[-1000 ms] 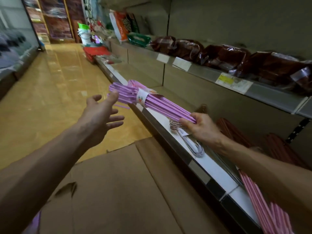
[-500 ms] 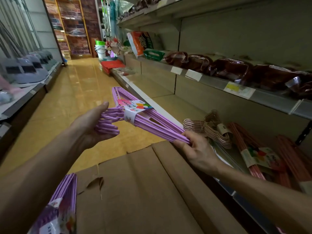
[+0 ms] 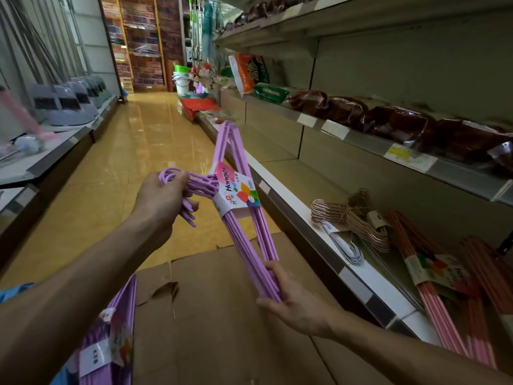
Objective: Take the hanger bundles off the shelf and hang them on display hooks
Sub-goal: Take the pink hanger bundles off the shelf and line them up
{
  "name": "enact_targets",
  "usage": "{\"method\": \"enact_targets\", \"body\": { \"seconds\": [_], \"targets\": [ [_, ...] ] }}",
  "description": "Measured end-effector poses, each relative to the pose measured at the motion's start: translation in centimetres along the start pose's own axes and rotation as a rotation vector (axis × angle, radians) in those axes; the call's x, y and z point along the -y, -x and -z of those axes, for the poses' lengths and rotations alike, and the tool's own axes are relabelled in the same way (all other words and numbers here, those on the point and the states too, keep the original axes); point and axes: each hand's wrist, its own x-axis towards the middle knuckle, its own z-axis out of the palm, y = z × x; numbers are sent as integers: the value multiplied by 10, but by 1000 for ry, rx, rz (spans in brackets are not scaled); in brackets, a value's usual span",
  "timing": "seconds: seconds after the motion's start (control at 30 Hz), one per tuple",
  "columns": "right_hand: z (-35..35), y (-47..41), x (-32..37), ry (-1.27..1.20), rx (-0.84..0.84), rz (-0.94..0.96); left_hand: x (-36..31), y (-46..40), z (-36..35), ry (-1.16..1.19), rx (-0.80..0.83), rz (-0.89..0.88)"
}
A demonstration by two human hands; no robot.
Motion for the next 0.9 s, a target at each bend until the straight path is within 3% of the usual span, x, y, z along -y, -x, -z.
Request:
{"method": "enact_targets", "body": {
  "seconds": [0.13, 0.23, 0.47, 0.57, 0.73, 0.9],
  "targets": [
    [5, -1, 10, -2, 139, -20, -3, 4, -6, -58, 3, -82],
    [18, 4, 21, 144, 143, -34, -11, 10, -10, -91, 52, -167],
    [63, -4, 33, 584, -433, 281, -20, 22, -10, -359, 299, -363],
    [81, -16, 40, 707, -506, 271, -18, 27, -9, -457, 407, -440],
    [95, -20, 53, 803, -241, 129, -24, 29, 1, -596, 725, -480],
    [83, -13, 54, 401, 357, -60, -26, 35, 9, -604, 920, -465]
  ]
}}
